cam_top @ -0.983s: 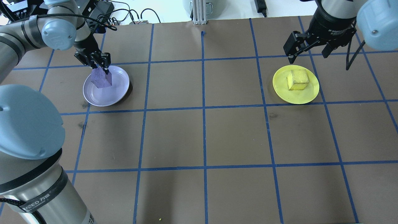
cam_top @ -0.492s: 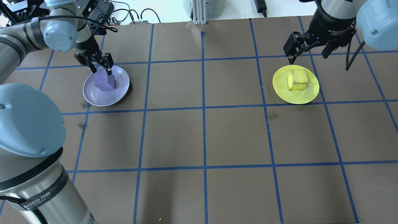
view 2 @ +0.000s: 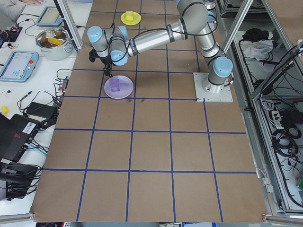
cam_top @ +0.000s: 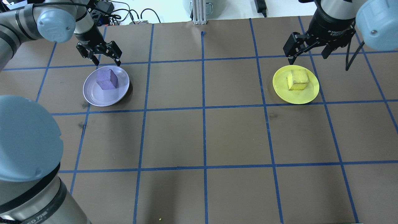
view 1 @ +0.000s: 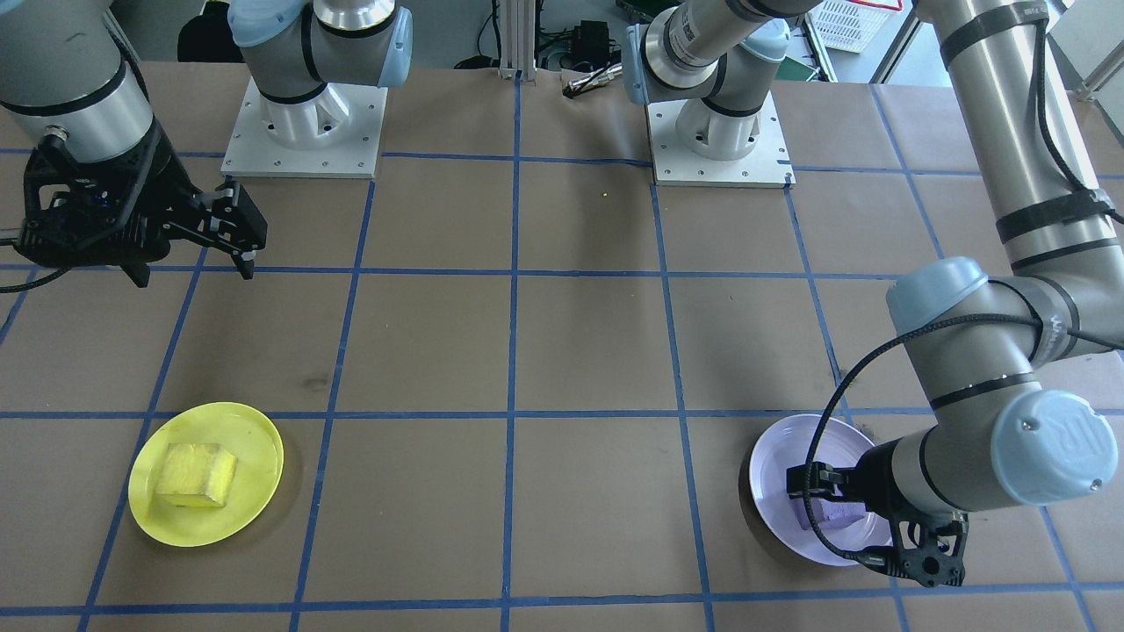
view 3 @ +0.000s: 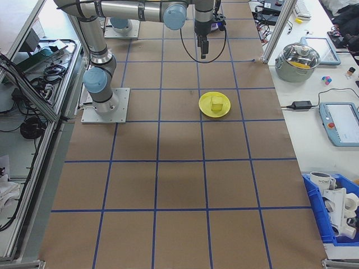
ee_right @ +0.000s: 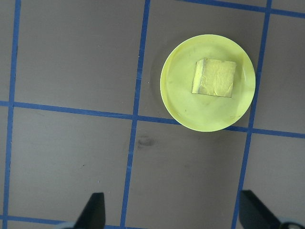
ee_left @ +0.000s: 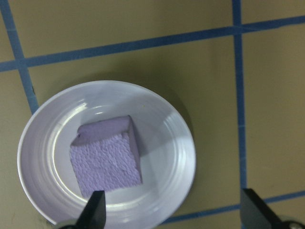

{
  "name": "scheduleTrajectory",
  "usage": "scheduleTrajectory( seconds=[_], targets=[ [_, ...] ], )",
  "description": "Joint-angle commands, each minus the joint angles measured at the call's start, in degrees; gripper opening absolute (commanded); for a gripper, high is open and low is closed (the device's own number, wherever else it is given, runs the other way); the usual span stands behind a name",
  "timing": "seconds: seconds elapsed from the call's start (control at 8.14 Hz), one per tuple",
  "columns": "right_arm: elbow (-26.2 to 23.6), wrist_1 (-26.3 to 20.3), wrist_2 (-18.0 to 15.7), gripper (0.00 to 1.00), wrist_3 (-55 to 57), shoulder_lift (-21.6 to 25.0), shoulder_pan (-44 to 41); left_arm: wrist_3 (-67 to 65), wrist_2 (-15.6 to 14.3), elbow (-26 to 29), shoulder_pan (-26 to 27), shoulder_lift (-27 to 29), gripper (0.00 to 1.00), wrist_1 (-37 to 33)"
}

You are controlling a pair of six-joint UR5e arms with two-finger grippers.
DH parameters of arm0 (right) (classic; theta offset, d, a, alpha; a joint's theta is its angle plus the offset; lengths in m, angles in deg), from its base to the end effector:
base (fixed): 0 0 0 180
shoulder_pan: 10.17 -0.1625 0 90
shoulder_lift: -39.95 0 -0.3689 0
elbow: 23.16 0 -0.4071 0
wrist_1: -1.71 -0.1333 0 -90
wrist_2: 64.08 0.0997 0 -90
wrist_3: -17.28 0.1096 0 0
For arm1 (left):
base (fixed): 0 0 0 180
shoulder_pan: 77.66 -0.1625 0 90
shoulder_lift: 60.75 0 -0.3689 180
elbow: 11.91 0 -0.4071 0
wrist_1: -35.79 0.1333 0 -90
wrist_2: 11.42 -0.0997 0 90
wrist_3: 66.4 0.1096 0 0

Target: Sort blocks by color into plates

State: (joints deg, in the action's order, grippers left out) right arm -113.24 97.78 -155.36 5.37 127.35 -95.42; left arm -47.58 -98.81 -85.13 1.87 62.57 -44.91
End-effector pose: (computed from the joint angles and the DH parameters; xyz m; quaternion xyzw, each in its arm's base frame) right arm 0.0866 -0.5384 0.4085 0.0621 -0.9976 0.0276 0.0153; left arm -0.0128 -0.6918 0.2337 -0.0712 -0.9952 -0.0553 0.0379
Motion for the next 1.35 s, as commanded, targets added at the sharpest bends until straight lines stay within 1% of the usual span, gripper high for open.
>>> scheduleTrajectory(
  seconds=[0.0,0.12,0.37,0.49,0.74,0.86,0.98,1.23],
  targets=[
    [0.0,-0.1,0.1,1.0,0.0,0.0,0.0,-5.5,0.6,-0.3,3.6,-9.7,1.0,-10.1],
    [0.0,-0.1,0.1,1.0,0.0,0.0,0.0,-10.9,0.4,-0.3,5.6,-13.8,1.0,-12.3],
    [-0.1,-0.2,0.0,1.0,0.0,0.0,0.0,-19.7,-0.3,-1.0,8.3,-20.5,1.0,-12.9],
    [-1.0,-0.1,0.0,1.0,0.0,0.0,0.0,-20.2,-0.4,-2.6,9.2,-24.1,0.99,-13.0],
    [-2.3,0.6,-0.1,1.0,0.0,0.3,0.0,-19.8,-1.4,-8.4,9.3,-30.8,0.97,-12.0],
    [-2.2,0.7,-0.1,1.0,0.0,0.0,0.0,-19.6,-2.5,-10.4,9.3,-31.3,0.98,-10.4],
    [-2.2,0.8,-0.1,1.0,0.0,0.0,0.0,-19.7,-2.7,-10.8,9.3,-30.7,0.99,-8.2],
    [-2.2,0.7,-0.1,1.0,0.0,0.0,0.0,-19.8,-2.8,-10.9,9.3,-30.7,0.99,-8.2]
  ],
)
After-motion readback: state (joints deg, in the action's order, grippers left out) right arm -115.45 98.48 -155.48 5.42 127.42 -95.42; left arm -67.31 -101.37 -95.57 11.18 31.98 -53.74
